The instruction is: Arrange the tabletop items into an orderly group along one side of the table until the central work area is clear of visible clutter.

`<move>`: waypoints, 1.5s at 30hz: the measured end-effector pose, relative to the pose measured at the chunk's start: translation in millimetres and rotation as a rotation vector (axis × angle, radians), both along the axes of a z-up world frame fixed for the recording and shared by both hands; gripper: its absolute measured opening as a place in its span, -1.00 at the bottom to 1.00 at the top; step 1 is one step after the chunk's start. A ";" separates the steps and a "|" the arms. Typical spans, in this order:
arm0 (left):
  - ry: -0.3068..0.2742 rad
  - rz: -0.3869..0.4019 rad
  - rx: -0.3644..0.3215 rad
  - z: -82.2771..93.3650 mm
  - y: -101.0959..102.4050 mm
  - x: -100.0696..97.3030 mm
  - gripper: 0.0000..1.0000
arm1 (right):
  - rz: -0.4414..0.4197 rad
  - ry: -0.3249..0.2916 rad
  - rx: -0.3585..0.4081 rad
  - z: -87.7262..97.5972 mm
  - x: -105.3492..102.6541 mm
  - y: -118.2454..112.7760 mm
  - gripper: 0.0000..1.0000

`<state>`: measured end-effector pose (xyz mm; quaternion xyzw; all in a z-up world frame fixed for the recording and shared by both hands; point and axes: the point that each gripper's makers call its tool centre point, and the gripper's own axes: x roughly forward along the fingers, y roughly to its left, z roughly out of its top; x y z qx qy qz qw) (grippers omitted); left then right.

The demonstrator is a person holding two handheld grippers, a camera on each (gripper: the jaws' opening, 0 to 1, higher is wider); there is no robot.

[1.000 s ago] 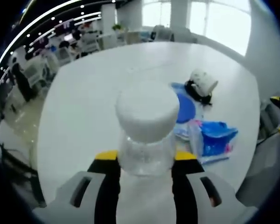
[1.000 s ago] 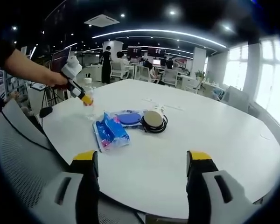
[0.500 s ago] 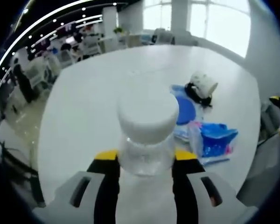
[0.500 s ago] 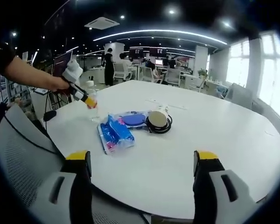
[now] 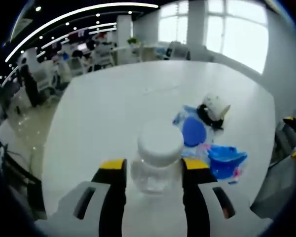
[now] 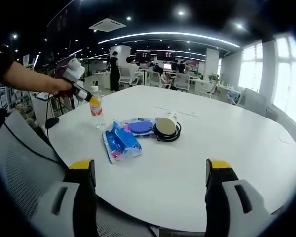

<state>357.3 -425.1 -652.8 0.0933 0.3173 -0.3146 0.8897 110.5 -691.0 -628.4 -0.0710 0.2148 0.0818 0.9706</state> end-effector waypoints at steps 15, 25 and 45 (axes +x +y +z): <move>0.007 0.044 -0.029 -1.0 -4.1 2.2 -0.23 | -0.005 0.008 -0.012 -1.0 -0.9 -1.3 0.74; 0.050 -0.085 -0.003 -2.1 -4.9 2.2 -0.24 | -0.003 0.013 -0.015 -1.9 -1.2 -1.3 0.70; 0.074 -0.213 0.040 -3.3 -10.8 -3.2 -0.18 | -0.002 0.022 -0.021 -3.6 -1.2 -1.7 0.67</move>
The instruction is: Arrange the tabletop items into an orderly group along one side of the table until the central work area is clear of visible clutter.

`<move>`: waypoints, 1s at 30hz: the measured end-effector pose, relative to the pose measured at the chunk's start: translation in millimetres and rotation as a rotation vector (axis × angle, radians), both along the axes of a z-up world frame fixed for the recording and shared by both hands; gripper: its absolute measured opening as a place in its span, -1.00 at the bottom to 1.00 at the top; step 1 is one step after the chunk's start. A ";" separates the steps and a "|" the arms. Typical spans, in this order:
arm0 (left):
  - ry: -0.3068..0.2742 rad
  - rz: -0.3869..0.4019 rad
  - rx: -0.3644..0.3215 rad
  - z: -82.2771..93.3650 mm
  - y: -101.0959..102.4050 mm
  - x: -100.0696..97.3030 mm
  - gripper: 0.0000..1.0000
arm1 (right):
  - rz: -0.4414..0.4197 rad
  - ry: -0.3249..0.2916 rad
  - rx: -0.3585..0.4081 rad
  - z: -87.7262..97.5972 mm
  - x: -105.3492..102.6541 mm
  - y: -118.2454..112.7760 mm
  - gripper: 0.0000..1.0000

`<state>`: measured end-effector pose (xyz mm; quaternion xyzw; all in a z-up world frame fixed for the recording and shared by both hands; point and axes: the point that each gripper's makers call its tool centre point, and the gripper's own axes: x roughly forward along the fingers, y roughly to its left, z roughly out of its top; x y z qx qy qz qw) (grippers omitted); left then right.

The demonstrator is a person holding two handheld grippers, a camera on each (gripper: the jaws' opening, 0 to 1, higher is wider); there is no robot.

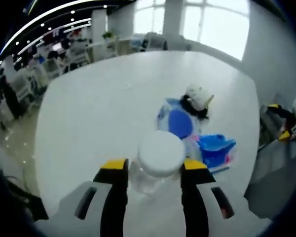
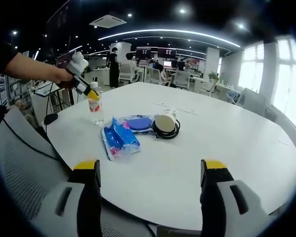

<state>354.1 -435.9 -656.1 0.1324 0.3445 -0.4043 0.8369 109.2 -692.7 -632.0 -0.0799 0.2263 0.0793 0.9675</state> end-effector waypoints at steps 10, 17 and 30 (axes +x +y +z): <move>0.014 0.247 -0.067 -1.5 3.9 3.5 -0.09 | -0.003 -0.001 -0.002 0.2 0.1 -0.5 0.66; -0.014 0.367 -0.105 -3.9 6.3 7.2 -0.10 | -0.005 -0.001 -0.004 0.5 0.0 -1.2 0.64; -0.022 0.254 -0.128 -4.3 5.0 6.2 -0.15 | -0.003 0.001 -0.005 0.4 -0.2 -2.2 0.61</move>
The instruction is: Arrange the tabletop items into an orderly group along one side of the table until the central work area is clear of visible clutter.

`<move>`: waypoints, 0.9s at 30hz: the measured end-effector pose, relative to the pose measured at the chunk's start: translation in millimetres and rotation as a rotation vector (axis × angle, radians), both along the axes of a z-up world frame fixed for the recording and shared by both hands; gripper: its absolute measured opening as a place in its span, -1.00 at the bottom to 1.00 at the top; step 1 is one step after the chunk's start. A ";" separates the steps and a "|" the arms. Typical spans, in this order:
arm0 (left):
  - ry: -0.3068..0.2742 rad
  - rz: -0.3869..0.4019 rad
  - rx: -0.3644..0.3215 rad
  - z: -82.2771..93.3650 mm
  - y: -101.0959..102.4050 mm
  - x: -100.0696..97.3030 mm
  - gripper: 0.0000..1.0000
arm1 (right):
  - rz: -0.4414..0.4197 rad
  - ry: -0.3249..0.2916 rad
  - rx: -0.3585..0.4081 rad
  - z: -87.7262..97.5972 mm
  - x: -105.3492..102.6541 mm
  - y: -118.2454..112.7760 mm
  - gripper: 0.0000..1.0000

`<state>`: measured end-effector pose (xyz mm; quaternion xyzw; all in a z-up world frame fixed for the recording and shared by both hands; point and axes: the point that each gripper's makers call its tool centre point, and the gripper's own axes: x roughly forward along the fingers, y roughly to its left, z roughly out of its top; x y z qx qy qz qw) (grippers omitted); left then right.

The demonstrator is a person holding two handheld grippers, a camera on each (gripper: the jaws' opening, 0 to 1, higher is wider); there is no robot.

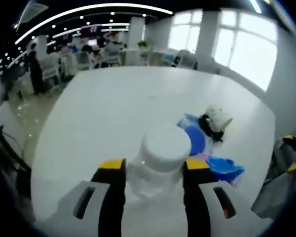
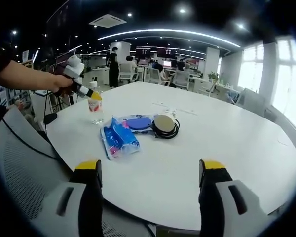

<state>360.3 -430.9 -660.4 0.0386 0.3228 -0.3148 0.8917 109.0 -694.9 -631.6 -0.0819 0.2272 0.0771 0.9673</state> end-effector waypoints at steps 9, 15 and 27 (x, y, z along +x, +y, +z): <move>0.016 -0.181 0.017 -1.5 -6.2 -6.0 -0.15 | -0.003 0.000 0.000 -0.6 0.4 -0.6 0.60; 0.020 -0.257 0.021 -1.7 -8.9 -9.7 -0.15 | -0.001 0.002 -0.001 -0.9 0.2 -0.4 0.59; -0.003 -0.016 0.013 -7.5 1.3 -9.9 -0.05 | 0.000 0.004 -0.005 -1.1 0.1 0.2 0.58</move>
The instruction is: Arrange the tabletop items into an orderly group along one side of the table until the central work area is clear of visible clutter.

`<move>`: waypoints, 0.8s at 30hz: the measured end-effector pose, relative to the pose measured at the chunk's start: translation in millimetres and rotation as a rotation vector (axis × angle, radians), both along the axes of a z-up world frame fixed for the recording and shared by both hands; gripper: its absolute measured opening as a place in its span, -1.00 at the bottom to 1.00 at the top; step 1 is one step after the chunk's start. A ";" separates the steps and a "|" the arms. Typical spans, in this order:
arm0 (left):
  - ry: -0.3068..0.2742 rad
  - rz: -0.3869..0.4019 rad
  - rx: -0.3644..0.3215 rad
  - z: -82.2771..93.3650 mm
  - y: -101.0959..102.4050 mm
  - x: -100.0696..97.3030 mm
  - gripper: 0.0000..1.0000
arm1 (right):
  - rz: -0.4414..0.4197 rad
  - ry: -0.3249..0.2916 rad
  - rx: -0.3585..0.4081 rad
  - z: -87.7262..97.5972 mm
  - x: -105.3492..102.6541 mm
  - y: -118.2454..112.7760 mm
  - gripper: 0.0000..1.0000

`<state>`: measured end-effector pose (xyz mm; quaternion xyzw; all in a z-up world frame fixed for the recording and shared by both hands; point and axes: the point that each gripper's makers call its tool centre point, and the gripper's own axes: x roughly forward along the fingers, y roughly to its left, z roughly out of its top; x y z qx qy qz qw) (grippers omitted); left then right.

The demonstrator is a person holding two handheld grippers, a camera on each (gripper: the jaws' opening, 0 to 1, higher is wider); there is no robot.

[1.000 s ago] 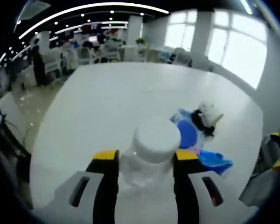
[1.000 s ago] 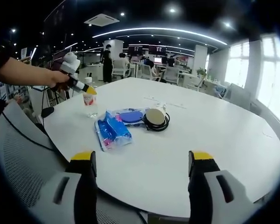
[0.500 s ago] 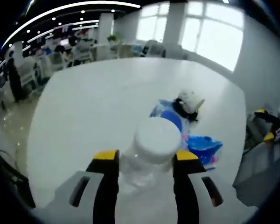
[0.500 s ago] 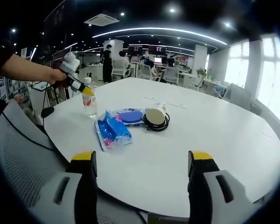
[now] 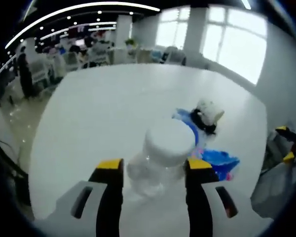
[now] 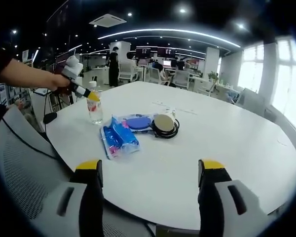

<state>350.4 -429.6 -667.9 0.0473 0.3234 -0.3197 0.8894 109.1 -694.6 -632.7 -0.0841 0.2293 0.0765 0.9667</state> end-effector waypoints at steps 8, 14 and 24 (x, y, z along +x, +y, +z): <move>-0.032 0.088 0.011 -3.9 2.0 -2.0 -0.07 | 0.004 0.005 -0.003 -0.5 -0.5 0.5 0.57; -0.055 0.099 -0.006 -3.9 -0.4 -0.1 -0.12 | 0.002 0.008 -0.005 -1.0 -1.2 0.4 0.57; -0.045 0.023 -0.025 -3.0 4.9 7.9 -0.14 | 0.003 0.010 -0.004 -1.1 -1.2 1.0 0.56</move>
